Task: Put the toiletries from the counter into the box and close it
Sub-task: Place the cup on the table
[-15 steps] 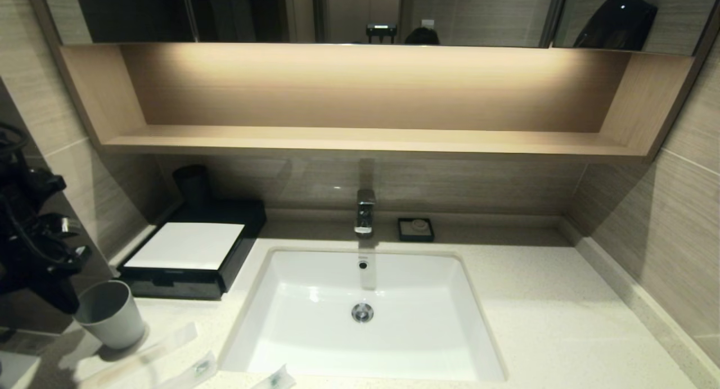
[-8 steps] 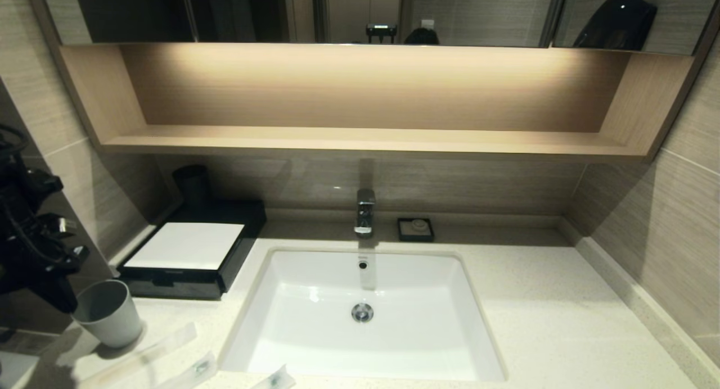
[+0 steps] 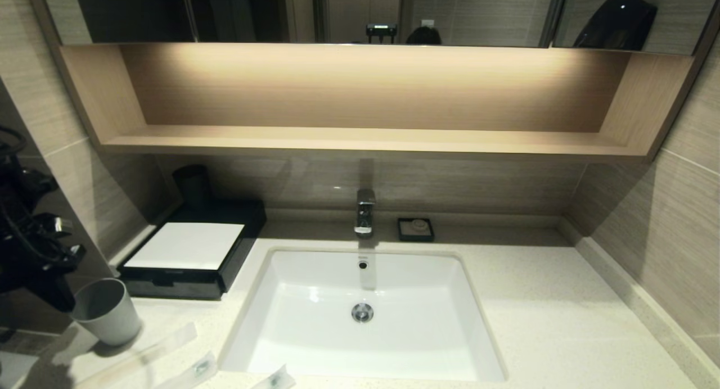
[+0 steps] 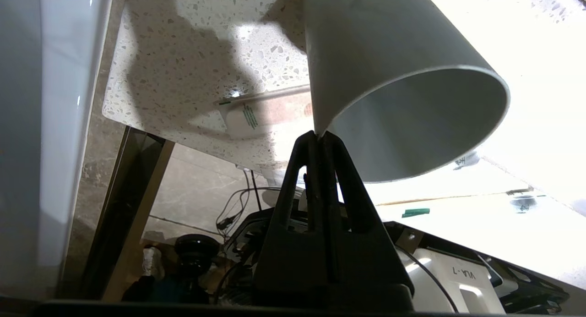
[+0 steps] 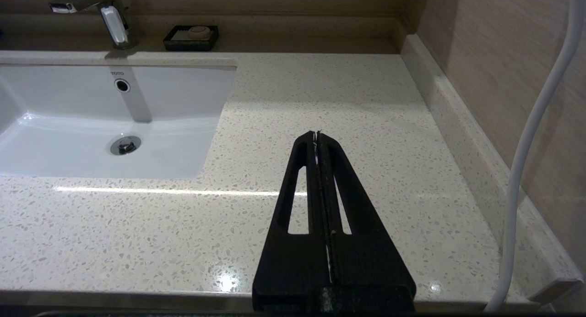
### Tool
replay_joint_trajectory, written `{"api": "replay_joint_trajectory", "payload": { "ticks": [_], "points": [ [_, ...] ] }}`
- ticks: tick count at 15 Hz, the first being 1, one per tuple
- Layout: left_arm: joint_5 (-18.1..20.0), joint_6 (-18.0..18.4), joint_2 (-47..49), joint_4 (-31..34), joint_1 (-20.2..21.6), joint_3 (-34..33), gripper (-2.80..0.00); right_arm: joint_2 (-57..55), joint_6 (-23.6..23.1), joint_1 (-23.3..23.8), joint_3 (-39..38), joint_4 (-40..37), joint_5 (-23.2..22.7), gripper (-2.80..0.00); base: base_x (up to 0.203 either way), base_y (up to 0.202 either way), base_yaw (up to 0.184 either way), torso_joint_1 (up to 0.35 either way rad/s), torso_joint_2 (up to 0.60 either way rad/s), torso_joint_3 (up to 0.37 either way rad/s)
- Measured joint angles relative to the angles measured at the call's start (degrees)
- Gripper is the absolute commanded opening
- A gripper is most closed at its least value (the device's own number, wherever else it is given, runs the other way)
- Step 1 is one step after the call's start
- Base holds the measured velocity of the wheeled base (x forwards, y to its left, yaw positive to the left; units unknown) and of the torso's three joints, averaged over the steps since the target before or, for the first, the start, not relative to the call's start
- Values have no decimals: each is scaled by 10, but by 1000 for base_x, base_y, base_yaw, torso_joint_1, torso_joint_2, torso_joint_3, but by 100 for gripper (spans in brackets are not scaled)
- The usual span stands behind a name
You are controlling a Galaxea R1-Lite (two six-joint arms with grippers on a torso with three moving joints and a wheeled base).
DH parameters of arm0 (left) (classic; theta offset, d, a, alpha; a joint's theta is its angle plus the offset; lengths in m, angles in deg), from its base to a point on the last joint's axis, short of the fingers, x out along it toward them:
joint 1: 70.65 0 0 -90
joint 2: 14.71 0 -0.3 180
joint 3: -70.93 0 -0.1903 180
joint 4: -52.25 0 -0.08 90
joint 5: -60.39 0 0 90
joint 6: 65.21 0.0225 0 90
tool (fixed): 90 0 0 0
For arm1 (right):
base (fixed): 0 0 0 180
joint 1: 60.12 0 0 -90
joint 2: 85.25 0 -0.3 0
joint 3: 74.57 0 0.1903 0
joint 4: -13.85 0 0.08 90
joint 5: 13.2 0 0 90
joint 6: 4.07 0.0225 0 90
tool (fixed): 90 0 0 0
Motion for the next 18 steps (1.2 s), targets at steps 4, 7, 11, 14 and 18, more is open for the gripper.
{"api": "replay_joint_trajectory", "payload": {
  "ticks": [4, 7, 11, 14, 18],
  "points": [
    [0, 0, 4, 0, 3, 0, -280, 0, 0, 0, 0, 0, 0, -280, 0, 0, 0, 0, 0, 0],
    [4, 0, 7, -1, 6, 0, -280, 0, 0, 0, 0, 0, 0, -280, 0, 0, 0, 0, 0, 0],
    [5, 0, 10, 0, 6, 0, -280, 0, 0, 0, 0, 0, 0, -280, 0, 0, 0, 0, 0, 0],
    [5, 0, 11, -2, 6, 1, -280, 0, 0, 0, 0, 0, 0, -280, 0, 0, 0, 0, 0, 0],
    [5, -1, 15, -3, 6, 12, 0, 0, 0, 0, 0, 0, 0, -280, 0, 0, 0, 0, 0, 0]
  ]
}}
